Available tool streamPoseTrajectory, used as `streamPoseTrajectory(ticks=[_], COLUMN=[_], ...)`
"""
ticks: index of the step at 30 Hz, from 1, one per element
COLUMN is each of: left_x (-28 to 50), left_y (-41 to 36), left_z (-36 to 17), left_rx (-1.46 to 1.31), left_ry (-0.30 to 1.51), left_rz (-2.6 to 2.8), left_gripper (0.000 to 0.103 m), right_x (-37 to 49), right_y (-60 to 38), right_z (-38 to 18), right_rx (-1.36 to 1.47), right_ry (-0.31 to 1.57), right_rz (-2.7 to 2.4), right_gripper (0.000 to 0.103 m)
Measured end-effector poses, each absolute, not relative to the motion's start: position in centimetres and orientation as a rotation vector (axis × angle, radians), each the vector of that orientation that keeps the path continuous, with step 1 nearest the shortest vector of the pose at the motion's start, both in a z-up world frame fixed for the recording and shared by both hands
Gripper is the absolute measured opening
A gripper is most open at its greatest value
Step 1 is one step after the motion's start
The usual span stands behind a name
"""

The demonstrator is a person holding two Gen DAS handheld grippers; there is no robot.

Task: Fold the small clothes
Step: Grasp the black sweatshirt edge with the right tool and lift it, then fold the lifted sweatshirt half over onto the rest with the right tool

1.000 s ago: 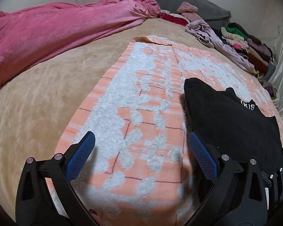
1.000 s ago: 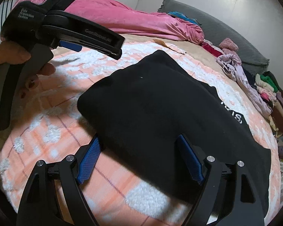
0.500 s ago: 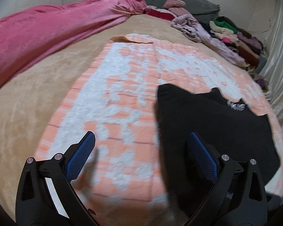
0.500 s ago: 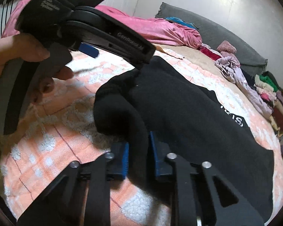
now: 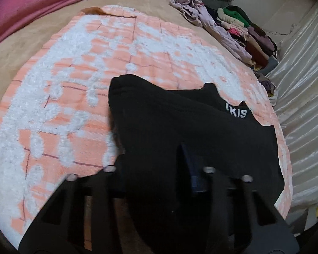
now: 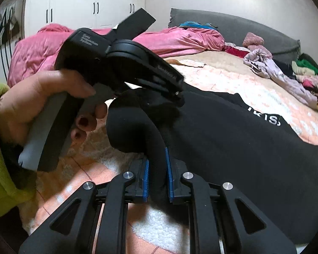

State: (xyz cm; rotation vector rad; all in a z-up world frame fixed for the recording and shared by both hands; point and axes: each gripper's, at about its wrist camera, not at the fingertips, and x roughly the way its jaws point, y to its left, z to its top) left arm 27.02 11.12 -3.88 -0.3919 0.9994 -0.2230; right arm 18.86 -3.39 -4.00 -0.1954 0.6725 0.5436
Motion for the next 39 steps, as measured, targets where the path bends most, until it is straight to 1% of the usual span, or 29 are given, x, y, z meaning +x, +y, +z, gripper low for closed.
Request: streamPoseTrajectory(ticks=[2,3,5,11,15,20,22,30,39], left_x=[26.9,26.9,26.6,26.1,25.9,26.0,26.1,26.6,27.2], left_y=[10.6,10.6,10.4,8.4,5.6,1.9,0.2,-6.3,-13.4], left_z=[-3.0,-2.7,-1.6,1.8,4.3,6.2,6.7,7.2,6.1], left_rx=[-0.369,-0.369,-0.383,-0.357,-0.318,-0.291,-0.277,-0.217,-0.133], left_ry=[0.992,0.989,0.974,0.937,0.912,0.905,0.906,0.915,0.954], left_rz=[-0.207,-0.204,-0.211,-0.21,-0.223,-0.234,-0.239,-0.279,-0.319], left_gripper=[0.012,0.01,0.01,0.009,0.009,0.01,0.01,0.01,0.01], right_x=[18.7,18.5,18.1,17.1,16.5,15.7,15.4,14.4,13.1], right_y=[-3.9,-4.1,-4.8,-7.3,-9.8,-13.2,-14.8,-20.2,-25.0], right_z=[-3.7,-3.5,-3.1,-1.3,0.1,1.3,1.6,1.2,-0.1], right_rx=[-0.162,-0.146,-0.115,-0.046,0.007,0.074,0.113,0.211,0.291], right_ry=[0.672,0.669,0.657,0.594,0.553,0.517,0.508,0.504,0.514], right_rz=[0.543,0.544,0.537,0.509,0.485,0.454,0.439,0.389,0.334], right_gripper=[0.012,0.012,0.012,0.011,0.011,0.009,0.007,0.007,0.007])
